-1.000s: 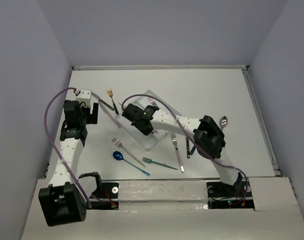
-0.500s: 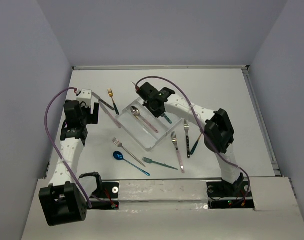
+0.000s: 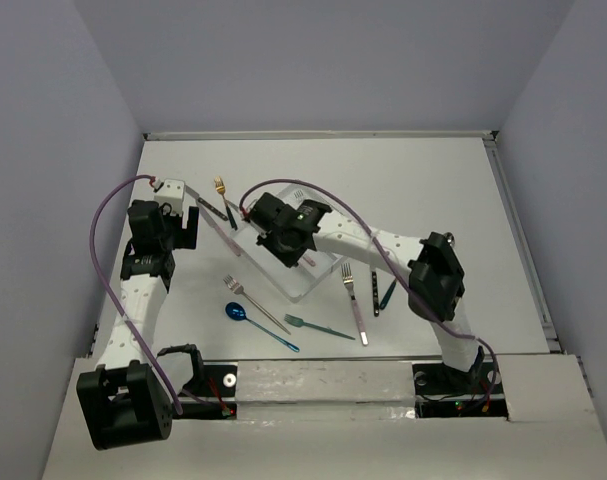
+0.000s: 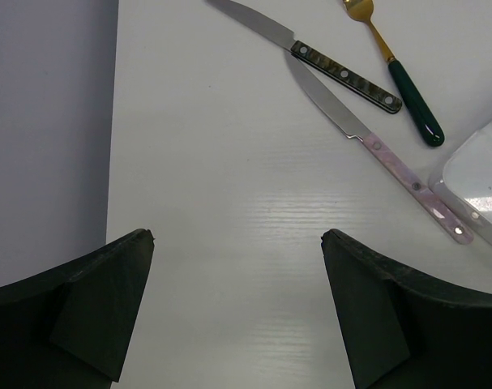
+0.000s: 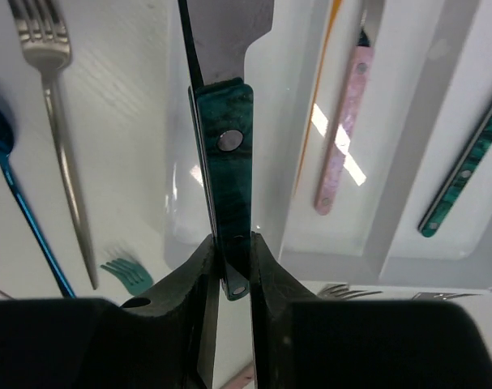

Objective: Sort the eating utensils into containers

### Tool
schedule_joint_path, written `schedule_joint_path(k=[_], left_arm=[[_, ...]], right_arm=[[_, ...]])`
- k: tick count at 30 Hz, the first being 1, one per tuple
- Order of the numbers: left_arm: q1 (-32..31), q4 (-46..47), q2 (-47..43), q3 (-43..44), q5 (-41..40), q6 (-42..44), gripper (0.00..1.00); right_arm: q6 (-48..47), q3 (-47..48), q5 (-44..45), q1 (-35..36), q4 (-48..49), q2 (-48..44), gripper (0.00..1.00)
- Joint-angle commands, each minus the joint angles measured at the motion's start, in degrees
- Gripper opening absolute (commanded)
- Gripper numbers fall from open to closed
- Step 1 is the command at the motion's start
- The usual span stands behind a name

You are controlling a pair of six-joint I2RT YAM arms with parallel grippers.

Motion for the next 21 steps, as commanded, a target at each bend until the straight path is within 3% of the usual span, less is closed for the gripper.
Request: schedule_joint_path(k=[1, 15, 21], left_arm=[[0.14, 2.06, -0.28, -0.93, 0.61, 0.75, 0.99], [0.14, 1.98, -0.45, -1.19, 0.87, 0.93, 0.99], [0.14, 1.98, -0.45, -1.19, 1.05, 0.93, 0.99]], right_arm=[[2.46, -0.52, -4.54, 0.18, 2.30, 0.30, 0.00], [4.04, -2.62, -5.07, 0.18, 3.53, 7.16, 0.00], [4.66, -4.82, -5.51, 0.18, 3.53, 6.99, 0.12]])
